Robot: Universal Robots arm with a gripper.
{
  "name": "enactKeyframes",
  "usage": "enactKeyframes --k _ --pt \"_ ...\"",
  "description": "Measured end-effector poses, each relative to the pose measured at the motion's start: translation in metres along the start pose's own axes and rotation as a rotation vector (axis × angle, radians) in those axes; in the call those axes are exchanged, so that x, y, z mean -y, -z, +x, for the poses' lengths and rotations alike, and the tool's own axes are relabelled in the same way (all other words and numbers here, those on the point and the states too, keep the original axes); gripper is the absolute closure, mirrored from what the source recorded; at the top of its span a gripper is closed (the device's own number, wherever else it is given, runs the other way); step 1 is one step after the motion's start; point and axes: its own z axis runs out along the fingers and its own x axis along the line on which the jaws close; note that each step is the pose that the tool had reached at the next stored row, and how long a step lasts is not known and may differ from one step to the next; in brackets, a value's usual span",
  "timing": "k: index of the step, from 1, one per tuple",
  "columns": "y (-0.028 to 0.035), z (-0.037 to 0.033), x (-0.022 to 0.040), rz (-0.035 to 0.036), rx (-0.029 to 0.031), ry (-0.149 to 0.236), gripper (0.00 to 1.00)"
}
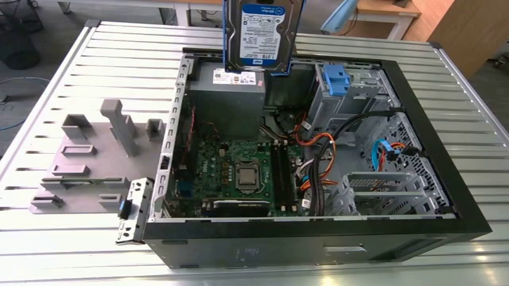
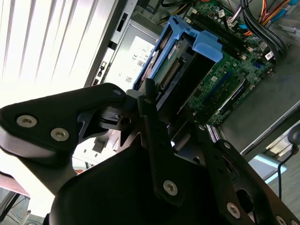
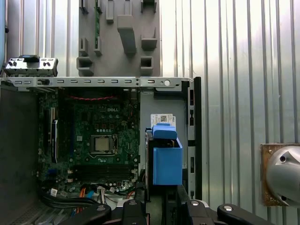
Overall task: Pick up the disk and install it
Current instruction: 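Pick up the disk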
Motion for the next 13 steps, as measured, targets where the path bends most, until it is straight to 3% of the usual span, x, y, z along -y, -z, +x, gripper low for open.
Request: enactKeyframes --k 13 --pt "0.0001 0.0046 0.0003 0.0001 -0.0015 0.0 0.65"
